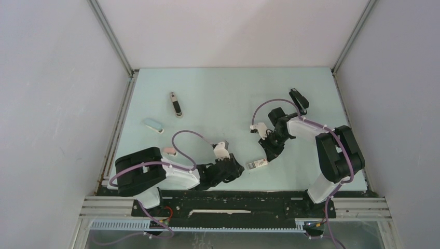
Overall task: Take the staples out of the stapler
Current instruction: Close the staple box at the center of the board.
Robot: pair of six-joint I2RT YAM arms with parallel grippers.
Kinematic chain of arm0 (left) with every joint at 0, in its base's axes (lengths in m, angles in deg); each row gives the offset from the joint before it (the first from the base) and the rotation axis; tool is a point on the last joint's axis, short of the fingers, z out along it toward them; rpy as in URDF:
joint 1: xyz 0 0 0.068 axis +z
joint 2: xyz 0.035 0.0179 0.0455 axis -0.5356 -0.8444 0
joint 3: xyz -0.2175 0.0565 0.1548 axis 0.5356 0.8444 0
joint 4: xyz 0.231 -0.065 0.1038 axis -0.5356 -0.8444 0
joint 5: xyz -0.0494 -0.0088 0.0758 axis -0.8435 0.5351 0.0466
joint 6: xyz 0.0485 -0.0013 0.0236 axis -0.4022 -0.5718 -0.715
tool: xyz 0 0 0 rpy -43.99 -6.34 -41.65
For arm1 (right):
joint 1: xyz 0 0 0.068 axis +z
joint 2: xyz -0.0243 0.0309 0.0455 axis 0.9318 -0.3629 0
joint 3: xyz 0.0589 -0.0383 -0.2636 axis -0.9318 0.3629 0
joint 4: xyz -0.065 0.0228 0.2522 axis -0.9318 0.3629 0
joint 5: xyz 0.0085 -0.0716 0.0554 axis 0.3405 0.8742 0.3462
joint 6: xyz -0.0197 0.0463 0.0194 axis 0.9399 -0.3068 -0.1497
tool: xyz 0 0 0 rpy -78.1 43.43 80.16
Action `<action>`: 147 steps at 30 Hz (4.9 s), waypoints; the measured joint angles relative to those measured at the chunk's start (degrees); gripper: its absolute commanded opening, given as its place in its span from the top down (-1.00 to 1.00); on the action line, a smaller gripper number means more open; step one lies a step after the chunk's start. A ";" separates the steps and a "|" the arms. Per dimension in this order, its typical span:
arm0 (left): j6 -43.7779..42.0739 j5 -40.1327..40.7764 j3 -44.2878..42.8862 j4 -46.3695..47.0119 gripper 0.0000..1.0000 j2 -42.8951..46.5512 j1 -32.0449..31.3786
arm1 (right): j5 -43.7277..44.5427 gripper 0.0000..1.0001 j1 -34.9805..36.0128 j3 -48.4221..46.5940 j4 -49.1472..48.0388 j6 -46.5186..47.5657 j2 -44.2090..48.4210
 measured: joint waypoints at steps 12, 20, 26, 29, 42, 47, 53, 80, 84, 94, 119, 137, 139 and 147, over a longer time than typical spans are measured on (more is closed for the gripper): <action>-1.33 -4.37 2.80 12.15 0.25 -1.64 0.59 | 0.02 0.57 0.33 0.00 0.00 0.00 -0.07; -1.09 -5.33 2.80 14.69 0.51 -3.65 2.10 | 0.02 0.57 0.79 -0.02 0.13 0.00 -0.17; -0.79 -5.90 2.80 15.34 0.51 -4.55 2.49 | 0.02 0.57 0.79 -0.02 0.13 -0.02 -0.20; -0.79 -6.08 2.80 15.87 0.50 -4.92 2.54 | 0.02 0.57 0.79 -0.02 0.15 0.00 -0.20; 0.39 -7.06 2.64 18.49 0.59 -6.75 3.08 | 0.02 0.57 1.33 -0.04 0.22 0.00 -0.20; 0.76 -7.30 2.34 18.14 0.51 -6.80 3.13 | 0.09 0.57 1.64 -0.04 0.33 0.02 -0.20; 0.79 -7.48 2.01 17.90 0.49 -6.82 3.13 | 0.20 0.57 1.66 -0.04 0.37 0.00 -0.20; 1.33 -7.37 5.29 23.10 0.50 -6.67 3.13 | 0.42 0.57 1.97 -0.33 0.39 0.00 -0.39; 1.25 -7.30 6.10 24.72 0.50 -6.67 3.10 | 0.42 0.57 1.97 -0.33 0.39 0.00 -0.39; 1.22 -7.28 6.38 26.10 0.48 -6.67 3.10 | 0.44 0.57 2.19 -0.33 0.39 0.00 -0.39; 1.75 -7.28 6.23 26.45 0.50 -7.76 3.39 | 0.44 0.57 2.62 -0.35 0.39 -0.02 -0.42; 1.84 -7.45 3.76 25.79 0.38 -9.22 3.82 | 0.44 0.57 2.71 -0.35 0.39 -0.02 -0.42; 1.84 -7.48 3.65 25.81 0.41 -9.35 3.87 | 0.46 0.57 2.71 -0.35 0.39 -0.02 -0.42; 1.84 -7.50 3.26 25.77 0.50 -9.84 3.96 | 0.44 0.57 2.78 -0.55 0.52 -0.04 -0.63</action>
